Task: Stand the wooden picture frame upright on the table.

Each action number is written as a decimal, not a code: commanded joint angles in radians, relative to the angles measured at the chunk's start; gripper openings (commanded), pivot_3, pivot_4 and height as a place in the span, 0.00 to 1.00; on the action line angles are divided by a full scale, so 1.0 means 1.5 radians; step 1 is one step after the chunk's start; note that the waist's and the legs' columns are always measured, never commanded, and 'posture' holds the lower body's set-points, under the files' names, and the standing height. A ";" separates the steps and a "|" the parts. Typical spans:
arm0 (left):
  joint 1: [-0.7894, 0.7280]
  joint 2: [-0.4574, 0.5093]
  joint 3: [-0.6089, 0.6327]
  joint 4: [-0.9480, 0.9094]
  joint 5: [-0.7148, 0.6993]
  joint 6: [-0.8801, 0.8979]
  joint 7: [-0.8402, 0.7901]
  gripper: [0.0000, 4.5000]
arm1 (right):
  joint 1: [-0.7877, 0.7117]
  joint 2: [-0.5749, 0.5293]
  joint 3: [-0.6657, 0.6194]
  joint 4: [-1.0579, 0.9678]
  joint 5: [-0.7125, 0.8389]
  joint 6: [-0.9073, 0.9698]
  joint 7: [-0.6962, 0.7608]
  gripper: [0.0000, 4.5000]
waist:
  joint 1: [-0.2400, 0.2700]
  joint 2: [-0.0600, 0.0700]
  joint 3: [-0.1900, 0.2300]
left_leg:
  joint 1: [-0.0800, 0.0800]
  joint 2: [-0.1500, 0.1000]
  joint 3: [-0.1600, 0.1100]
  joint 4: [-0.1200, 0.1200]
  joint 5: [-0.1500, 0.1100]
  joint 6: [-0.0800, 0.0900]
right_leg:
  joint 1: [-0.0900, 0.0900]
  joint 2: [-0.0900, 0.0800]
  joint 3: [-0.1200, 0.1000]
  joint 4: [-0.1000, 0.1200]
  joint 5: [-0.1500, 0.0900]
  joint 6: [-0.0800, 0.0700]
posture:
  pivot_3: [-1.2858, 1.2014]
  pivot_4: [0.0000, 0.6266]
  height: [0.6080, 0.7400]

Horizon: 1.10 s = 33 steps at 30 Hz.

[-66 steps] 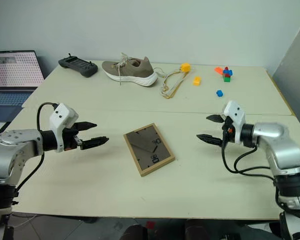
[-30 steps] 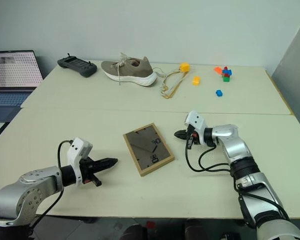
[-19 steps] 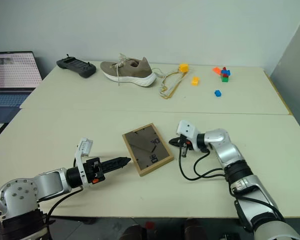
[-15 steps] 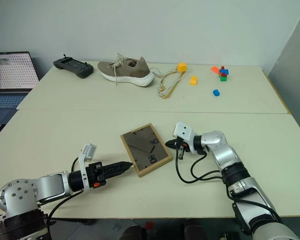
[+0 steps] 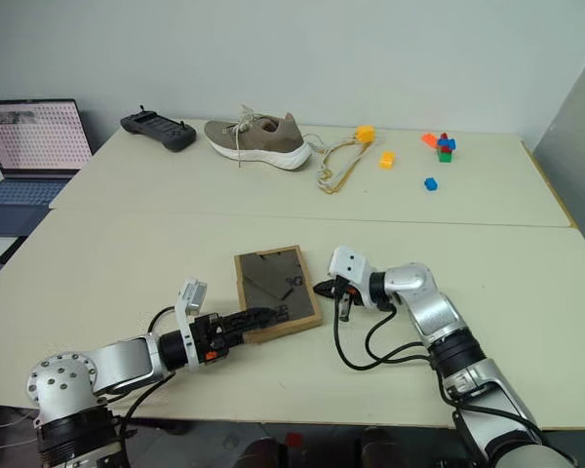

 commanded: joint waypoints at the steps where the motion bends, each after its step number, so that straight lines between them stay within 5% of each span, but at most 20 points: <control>1: 0.021 -0.001 -0.026 0.007 0.019 -0.012 0.015 0.99 | 0.006 0.008 0.005 -0.036 0.009 0.003 0.000 0.00 | 0.000 0.000 0.000 | 0.000 0.000 0.000 0.000 0.000 0.000 | 0.000 0.000 0.000 0.000 0.000 0.000 | 0.52 0.24 1.00; 7: 0.007 0.031 -0.007 0.027 0.001 -0.031 0.009 0.85 | 0.001 -0.019 -0.014 0.008 -0.016 -0.029 -0.036 0.00 | 0.001 0.000 0.000 | 0.000 0.000 0.000 0.000 0.000 0.000 | 0.000 0.000 0.000 0.000 0.000 0.000 | 0.52 0.24 1.00; 19: -0.107 0.076 -0.017 0.097 -0.052 -0.040 -0.007 0.32 | -0.056 -0.088 -0.135 -0.019 0.051 0.045 -0.057 0.00 | 0.000 0.000 0.000 | 0.000 0.000 0.000 0.000 0.000 0.000 | -0.001 0.001 0.000 0.000 0.000 0.000 | 0.52 0.24 1.00; 24: -0.185 0.068 -0.044 0.122 -0.051 -0.047 -0.009 0.29 | -0.108 -0.088 -0.177 -0.110 0.137 0.187 -0.050 0.00 | 0.001 0.000 0.001 | -0.001 0.000 0.000 -0.001 0.000 0.000 | -0.001 0.001 0.000 -0.001 0.000 0.000 | 0.52 0.24 1.00; 33: -0.292 0.078 -0.092 0.103 -0.019 -0.111 -0.113 0.29 | -0.211 -0.057 -0.238 -0.183 0.314 0.444 -0.072 0.41 | 0.000 -0.001 0.001 | -0.002 0.000 0.000 -0.001 0.000 -0.001 | -0.002 0.001 0.000 -0.002 0.000 0.000 | 0.52 0.24 1.00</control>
